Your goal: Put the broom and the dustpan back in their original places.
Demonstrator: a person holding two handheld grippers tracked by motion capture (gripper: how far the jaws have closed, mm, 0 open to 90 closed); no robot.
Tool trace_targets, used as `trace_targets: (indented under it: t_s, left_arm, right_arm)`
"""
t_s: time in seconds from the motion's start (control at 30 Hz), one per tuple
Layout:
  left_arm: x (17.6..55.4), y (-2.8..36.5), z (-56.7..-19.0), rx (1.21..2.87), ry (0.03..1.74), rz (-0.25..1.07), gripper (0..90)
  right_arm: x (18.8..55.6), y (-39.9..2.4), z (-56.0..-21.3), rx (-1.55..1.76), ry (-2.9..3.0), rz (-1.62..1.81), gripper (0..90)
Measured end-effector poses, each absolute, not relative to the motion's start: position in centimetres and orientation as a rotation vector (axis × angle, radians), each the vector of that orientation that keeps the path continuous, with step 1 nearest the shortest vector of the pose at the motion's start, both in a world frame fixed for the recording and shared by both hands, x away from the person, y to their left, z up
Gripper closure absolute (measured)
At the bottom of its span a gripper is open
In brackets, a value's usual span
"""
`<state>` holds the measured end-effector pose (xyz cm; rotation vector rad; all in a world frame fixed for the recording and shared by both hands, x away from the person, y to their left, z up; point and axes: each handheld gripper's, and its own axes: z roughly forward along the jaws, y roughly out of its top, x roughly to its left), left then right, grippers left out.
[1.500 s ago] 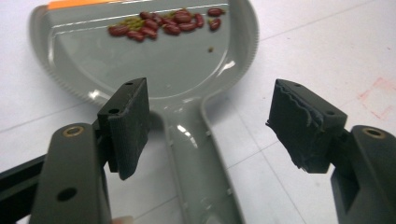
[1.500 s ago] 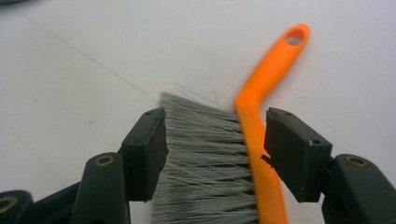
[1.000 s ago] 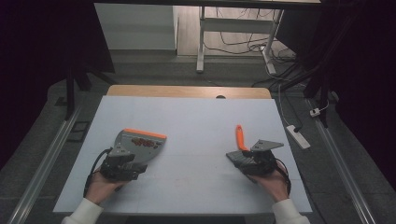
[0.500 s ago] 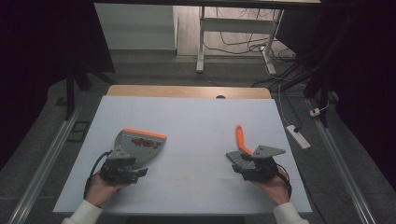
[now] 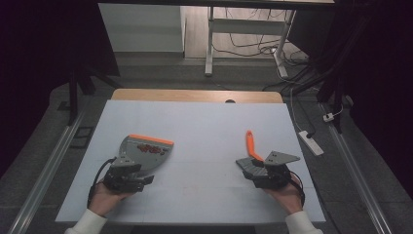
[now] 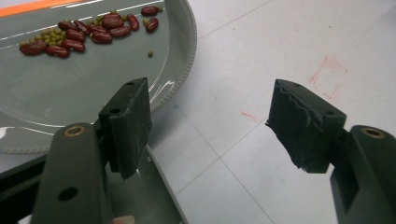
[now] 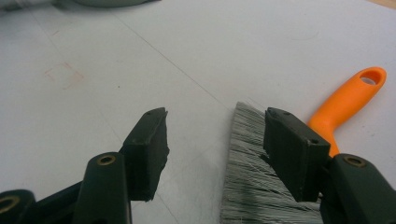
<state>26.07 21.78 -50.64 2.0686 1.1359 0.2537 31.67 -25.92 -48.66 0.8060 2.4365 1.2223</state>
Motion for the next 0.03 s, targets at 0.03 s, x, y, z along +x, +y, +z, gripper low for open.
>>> trace_targets:
  t_s: [0.03]
  left_arm:
    - [26.07,21.77,-50.64,2.069,1.135,0.255,31.1]
  right_arm:
    - [31.68,-25.92,-48.66,0.805,2.437,1.223,40.1]
